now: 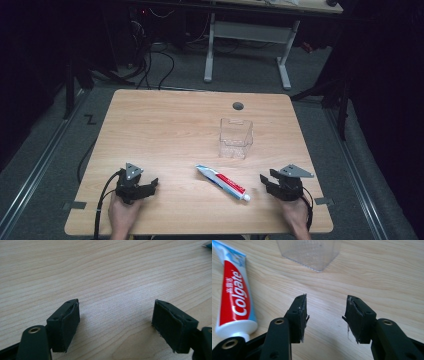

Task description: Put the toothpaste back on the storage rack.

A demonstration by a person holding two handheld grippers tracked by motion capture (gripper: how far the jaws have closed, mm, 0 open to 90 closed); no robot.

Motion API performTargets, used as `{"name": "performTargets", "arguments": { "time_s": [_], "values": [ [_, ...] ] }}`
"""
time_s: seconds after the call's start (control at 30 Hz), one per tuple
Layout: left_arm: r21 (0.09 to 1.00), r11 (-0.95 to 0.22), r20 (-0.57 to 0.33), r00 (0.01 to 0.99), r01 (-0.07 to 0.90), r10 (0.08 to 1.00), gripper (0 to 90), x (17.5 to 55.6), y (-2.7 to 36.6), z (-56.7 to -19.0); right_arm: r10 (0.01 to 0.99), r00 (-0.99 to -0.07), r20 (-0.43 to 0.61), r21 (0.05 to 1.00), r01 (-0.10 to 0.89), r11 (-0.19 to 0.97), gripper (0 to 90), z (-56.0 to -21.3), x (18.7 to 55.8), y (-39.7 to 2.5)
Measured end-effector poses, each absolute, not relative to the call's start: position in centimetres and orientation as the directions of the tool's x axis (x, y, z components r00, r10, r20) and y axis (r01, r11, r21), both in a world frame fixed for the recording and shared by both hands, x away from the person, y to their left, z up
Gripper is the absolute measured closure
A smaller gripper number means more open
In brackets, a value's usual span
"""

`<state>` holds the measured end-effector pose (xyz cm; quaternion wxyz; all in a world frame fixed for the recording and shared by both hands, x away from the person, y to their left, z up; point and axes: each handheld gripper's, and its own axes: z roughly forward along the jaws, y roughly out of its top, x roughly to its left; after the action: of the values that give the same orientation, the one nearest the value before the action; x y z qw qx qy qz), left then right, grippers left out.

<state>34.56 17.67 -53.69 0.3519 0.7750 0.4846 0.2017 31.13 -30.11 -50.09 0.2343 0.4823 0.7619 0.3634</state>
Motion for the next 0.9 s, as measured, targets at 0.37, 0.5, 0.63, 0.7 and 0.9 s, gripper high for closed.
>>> {"name": "performTargets", "arguments": {
  "time_s": [0.37,0.5,0.63,0.7,0.9],
  "values": [
    [0.741,-0.282,-0.028,0.449,0.609,0.893,22.6,34.6,17.7,-53.7,0.864,-0.503,-0.027,0.769,0.542,0.339,55.6,-48.9,31.8,-28.0],
    [0.741,-0.282,-0.028,0.449,0.609,0.893,22.6,34.6,17.7,-53.7,0.852,-0.523,-0.027,0.767,0.536,0.353,55.8,-48.5,32.1,-27.4],
    [0.741,-0.283,-0.028,0.449,0.609,0.893,22.6,34.6,17.7,-53.7,0.835,-0.550,-0.023,0.765,0.528,0.369,56.1,-48.2,32.4,-26.7],
    [0.741,-0.283,-0.028,0.449,0.609,0.893,22.6,34.6,17.7,-53.7,0.833,-0.553,-0.025,0.763,0.528,0.373,56.2,-48.1,32.5,-26.5],
    [0.741,-0.282,-0.028,0.448,0.609,0.893,22.6,34.6,17.7,-53.7,0.806,-0.591,-0.025,0.764,0.509,0.397,58.7,-47.5,33.1,-25.2]
  ]
}}
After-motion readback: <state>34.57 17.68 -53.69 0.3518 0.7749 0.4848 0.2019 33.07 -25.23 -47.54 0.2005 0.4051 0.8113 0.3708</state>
